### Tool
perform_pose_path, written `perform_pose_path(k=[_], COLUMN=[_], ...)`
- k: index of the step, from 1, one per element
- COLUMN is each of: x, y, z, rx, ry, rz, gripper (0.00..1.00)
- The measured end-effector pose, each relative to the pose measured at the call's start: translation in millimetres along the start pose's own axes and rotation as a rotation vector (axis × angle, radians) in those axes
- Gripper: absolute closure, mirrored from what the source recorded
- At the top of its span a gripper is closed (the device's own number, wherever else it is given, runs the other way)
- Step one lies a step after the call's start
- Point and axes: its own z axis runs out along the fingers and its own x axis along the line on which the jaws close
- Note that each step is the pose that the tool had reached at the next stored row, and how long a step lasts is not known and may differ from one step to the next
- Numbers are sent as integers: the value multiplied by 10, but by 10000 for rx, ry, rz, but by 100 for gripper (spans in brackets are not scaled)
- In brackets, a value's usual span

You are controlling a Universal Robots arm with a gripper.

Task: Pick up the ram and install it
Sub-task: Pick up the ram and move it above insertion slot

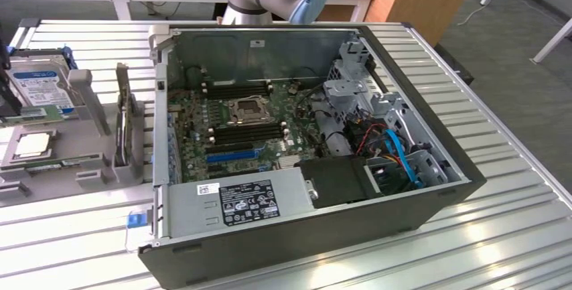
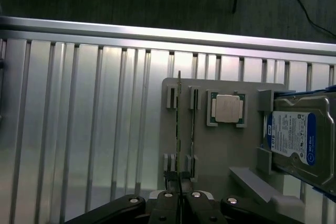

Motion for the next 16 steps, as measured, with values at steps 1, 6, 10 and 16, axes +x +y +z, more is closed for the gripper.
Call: perform_pose_path(k=[1, 6, 10, 16], x=[0, -2, -3, -4], y=[1, 3, 5, 8], z=[-12, -72, -119, -189], rx=[0, -1, -1, 1], ry=[0, 1, 0, 0], rz=[1, 0, 0, 0], gripper=[88, 88, 88, 88])
